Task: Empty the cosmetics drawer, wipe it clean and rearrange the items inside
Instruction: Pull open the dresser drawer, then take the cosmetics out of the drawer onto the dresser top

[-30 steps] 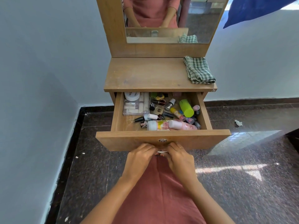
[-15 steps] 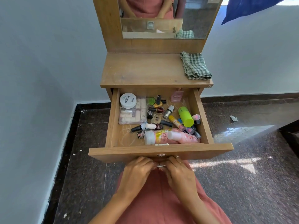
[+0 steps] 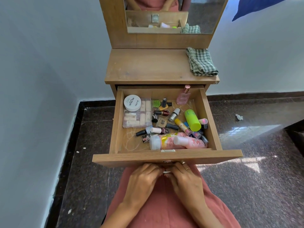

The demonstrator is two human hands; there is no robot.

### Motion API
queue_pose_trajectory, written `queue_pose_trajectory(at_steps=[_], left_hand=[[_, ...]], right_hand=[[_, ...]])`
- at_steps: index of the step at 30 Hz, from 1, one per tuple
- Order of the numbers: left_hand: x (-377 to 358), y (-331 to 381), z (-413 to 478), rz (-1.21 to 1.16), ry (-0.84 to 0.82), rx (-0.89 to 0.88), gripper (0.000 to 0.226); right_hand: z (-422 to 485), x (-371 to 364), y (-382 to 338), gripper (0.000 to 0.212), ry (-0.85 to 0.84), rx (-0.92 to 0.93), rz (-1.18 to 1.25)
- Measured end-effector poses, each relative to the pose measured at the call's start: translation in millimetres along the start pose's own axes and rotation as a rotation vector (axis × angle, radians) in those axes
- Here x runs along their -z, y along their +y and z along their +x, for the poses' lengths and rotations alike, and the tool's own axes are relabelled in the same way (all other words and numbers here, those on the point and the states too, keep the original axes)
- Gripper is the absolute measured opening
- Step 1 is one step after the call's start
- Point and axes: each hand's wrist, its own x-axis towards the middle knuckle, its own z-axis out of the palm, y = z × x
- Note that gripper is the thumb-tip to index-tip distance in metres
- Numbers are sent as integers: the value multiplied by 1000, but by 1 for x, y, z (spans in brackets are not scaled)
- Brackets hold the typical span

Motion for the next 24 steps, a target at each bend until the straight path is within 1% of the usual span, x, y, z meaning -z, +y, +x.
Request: queue_pose_trajectory(at_steps=[3,7,11,14,17,20,22,24], left_hand=[[0,0,-1,-35,-24,18,18],[2,1,-1,-47,-60,32,20],[9,2,0,-95,-81,18,20],[20,6,1,-149,-42,-20,17],[32,14,8,-198,47,-48,14],[45,21,22,-220,114,-79,16],[52,23,36,-229,130,-54,16],[59,23,56,-252,92,40,17]], right_hand=[[1,3,-2,20,-8,1,18],[5,11,-3,21,-91,1,23],[12,26,-2,18,-117,-11,94],[20,47,-1,15,-90,-5,117],[31,71,-1,15,-91,-2,195],[47,91,4,19,-107,-69,358],[63,98,10,10,-104,-96,416],[82,102,18,8,-89,-98,398]])
